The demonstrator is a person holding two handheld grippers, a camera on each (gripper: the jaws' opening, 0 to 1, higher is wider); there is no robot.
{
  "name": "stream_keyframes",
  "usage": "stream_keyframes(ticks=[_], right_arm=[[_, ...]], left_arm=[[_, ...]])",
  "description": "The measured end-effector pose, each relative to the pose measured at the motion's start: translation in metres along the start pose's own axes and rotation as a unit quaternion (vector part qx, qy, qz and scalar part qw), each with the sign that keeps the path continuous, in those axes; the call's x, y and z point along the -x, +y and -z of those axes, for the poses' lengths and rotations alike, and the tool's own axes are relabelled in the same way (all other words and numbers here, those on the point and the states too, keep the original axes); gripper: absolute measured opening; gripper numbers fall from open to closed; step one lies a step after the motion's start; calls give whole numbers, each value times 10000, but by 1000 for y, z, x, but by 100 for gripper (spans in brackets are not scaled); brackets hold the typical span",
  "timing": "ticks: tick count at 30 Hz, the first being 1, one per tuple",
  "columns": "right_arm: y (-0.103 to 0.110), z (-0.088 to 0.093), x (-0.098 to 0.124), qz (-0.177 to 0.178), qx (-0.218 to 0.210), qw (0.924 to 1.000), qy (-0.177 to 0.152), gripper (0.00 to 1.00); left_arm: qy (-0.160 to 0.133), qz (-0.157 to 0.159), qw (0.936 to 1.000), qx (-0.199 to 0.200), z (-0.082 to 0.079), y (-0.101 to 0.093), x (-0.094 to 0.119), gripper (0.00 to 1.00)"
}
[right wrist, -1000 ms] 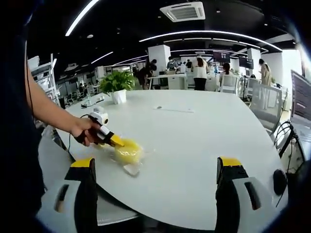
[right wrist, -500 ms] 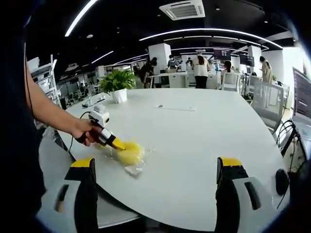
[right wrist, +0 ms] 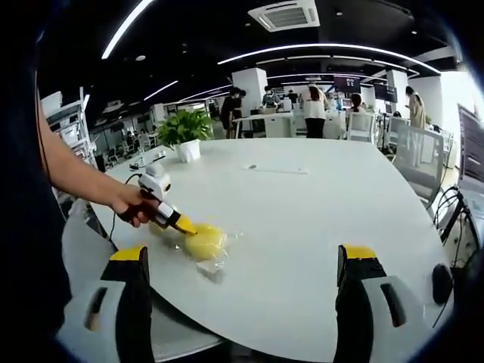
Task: Compare the silicone blocks by pressing each to a similar depth, holding the contact briefly, and releasing to observe deformation and rebound differences across the visible hardness samples.
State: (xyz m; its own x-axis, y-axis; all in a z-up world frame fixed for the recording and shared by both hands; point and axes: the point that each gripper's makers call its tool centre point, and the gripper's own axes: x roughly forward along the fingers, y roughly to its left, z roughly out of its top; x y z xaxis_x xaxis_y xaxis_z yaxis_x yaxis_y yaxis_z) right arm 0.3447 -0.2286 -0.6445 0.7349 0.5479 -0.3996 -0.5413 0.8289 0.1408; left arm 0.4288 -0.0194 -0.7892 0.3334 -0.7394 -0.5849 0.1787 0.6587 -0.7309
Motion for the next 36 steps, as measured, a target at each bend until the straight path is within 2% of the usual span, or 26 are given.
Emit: stream_keyframes(ticks=[2,4,7,9,10,13,15,16,19,21,22,23,26,28,30,31,33,36], right_arm=[[0,0,0,-5,2,10000,-5,97],[1,-1,-1,-12,-11,10000,-11,97],[2,-4,-3,-24,-25,10000,-30,97],[3,-6,-4,-28,-16,10000,-46,97],[4,-8,-5,-30,-3,10000,-60,97],[6,-10,-7,-63,27,9999,-84,97],[7,-11,-8,-84,47,9999,-81,97],[9,-12,-9,-98,71,9999,-93,97],[12,-19,-10,-85,194,9995,-222,97],[14,-22,-11,-70,174,9995,-256,97],[15,-23,-12,-75,201,9994,-289,97],[15,-23,-13,-77,210,9994,-281,97],[18,-24,-14,-98,219,9993,-302,97],[19,-25,-16,-105,229,9992,-314,97],[20,-23,-19,-122,224,9992,-299,97],[20,-22,-21,-136,221,9993,-287,97],[23,-20,-23,-187,216,9992,-263,97],[23,-13,-28,-218,232,9993,-196,97]], left_arm=[[-155,118,9998,-16,-8,-5,3,46],[-485,285,9983,-138,-21,-16,8,58],[-622,686,9956,152,-26,-37,16,79],[-721,812,9941,46,-30,-47,25,87],[-915,902,9916,-121,-36,-53,32,92],[-1299,1228,9829,-438,-49,-73,58,96],[-1406,1249,9804,-593,-54,-77,74,100],[-1475,1323,9765,-852,-56,-81,85,100],[-1624,1174,9681,-1502,-60,-82,106,100],[-1807,1191,9598,-1786,-65,-88,125,100],[-1901,1107,9562,-1930,-68,-88,135,100],[-1882,1002,9557,-2031,-68,-86,141,100],[-2095,749,9428,-2482,-73,-82,163,100],[-2225,692,9384,-2553,-75,-79,178,100],[-2307,745,9400,-2401,-75,-74,193,100],[-2427,675,9358,-2467,-78,-70,200,100],[-2533,308,9264,-2770,-79,-56,213,100],[-2446,-30,9244,-2925,-73,-38,227,100]])
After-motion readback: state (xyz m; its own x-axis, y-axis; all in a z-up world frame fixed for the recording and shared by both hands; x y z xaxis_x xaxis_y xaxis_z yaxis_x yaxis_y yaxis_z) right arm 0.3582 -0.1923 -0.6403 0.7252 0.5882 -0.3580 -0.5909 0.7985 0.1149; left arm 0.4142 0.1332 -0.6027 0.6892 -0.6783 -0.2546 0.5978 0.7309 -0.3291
